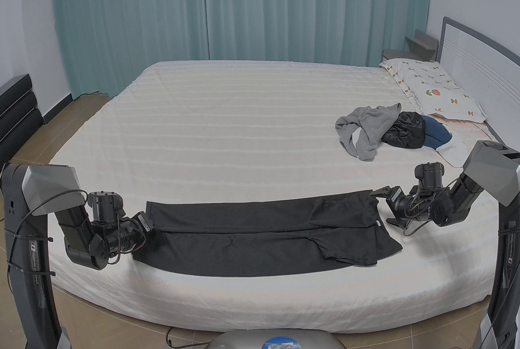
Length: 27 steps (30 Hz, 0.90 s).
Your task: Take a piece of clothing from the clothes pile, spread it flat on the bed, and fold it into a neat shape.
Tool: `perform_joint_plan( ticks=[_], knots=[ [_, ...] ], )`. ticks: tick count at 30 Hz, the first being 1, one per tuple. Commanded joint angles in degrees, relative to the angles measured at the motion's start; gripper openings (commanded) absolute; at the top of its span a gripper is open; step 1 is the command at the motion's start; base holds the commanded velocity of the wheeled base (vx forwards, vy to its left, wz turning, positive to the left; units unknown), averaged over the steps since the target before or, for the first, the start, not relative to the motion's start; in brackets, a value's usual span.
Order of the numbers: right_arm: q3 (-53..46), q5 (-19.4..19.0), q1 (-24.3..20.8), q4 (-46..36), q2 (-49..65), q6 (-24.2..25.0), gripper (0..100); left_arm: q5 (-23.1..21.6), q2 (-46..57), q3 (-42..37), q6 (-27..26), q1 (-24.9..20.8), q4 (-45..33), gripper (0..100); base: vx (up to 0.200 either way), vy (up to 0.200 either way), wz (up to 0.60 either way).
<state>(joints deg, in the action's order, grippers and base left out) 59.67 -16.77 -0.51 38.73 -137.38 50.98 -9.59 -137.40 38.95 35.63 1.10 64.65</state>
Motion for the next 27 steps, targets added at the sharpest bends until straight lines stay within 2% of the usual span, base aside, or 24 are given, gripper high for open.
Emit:
perform_joint_plan(
  ticks=[1,12,13,27],
  knots=[
    [0.0,0.0,0.0,0.0,0.0,0.0,100,0.2,0.2,0.0,0.2,0.2,0.0,0,0.0,0.0,0.0],
    [0.0,0.0,0.0,0.0,0.0,0.0,100,0.2,0.8,-0.8,0.3,0.0,-0.4,0,0.0,0.0,0.0],
    [0.0,0.0,0.0,0.0,0.0,0.0,100,0.2,0.8,-0.8,0.3,0.0,-0.4,100,0.0,0.0,0.0],
    [0.0,0.0,0.0,0.0,-0.1,0.0,100,-0.4,0.2,0.1,0.3,-0.1,0.1,100,0.0,0.0,0.0]
  ],
)
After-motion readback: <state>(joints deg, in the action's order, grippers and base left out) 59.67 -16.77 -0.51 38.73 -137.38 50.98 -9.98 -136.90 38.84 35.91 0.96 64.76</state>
